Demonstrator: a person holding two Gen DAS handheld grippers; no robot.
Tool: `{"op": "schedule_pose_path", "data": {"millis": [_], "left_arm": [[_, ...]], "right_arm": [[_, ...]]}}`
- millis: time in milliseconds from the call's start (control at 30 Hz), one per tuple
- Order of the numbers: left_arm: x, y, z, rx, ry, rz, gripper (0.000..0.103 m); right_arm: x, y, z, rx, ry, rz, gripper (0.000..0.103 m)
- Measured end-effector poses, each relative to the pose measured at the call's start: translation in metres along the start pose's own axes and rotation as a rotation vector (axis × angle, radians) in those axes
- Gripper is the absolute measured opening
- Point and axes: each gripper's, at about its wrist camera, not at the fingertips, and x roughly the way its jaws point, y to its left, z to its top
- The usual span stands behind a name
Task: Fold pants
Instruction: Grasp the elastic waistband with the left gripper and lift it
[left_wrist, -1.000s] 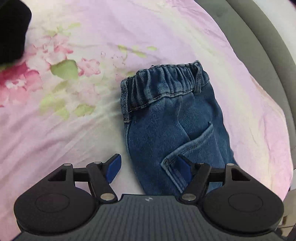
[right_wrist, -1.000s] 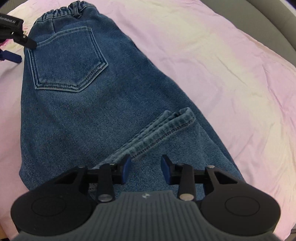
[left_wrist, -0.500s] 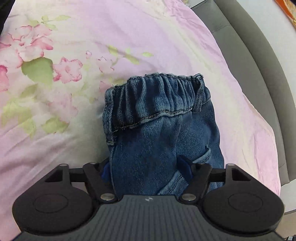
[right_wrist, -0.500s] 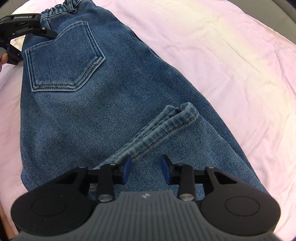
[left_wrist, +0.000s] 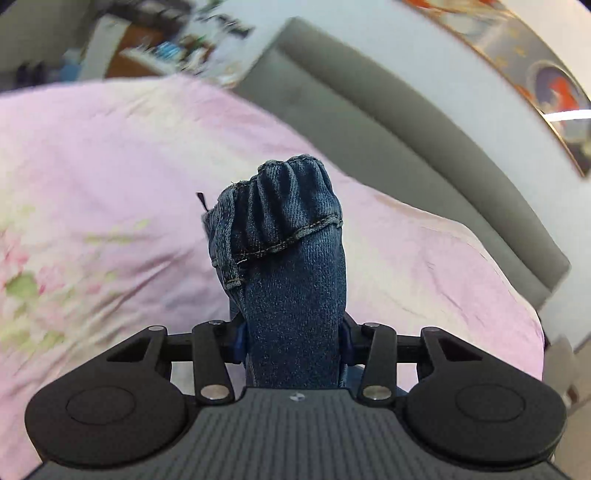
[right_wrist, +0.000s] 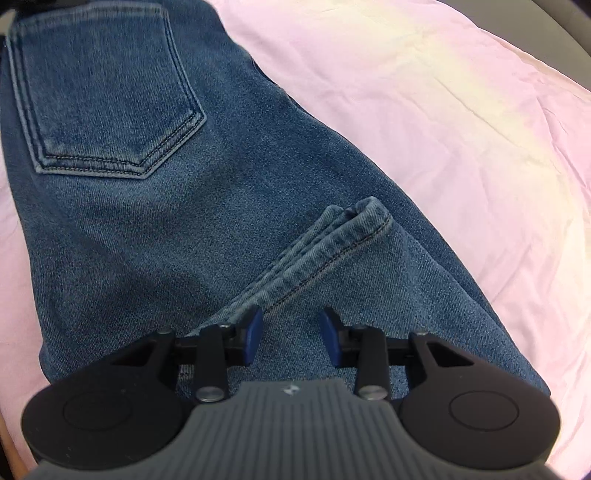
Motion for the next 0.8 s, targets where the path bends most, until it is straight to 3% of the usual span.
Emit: {"op": "schedule_pose_path", "data": {"millis": [200, 433, 667, 800], "left_arm": [[-0.027, -0.094, -0.019, 0.327, -0.041, -0.048, 0.05], [-0.014, -0.197, -0.102, 0.728, -0.021, -0.059, 0.05], [0.023, -0.255, -0.209, 1.111, 0.168, -0.118, 0.05], [0.043, -0.265, -0.258, 1.231, 0.273, -0.113, 0.05]], "right_arm": [[-0.027, -0.01, -0.015, 0.068, -0.041, 0.005, 0.033], [-0.08, -0.043, -0.073, 0.115, -0.043, -0.037, 0.033], [-0.098, -0.08, -0.139, 0.258, -0.021, -0.061, 0.033], [-0.093, -0.091, -0.166, 0.306, 0.006, -0.061, 0.033]]}}
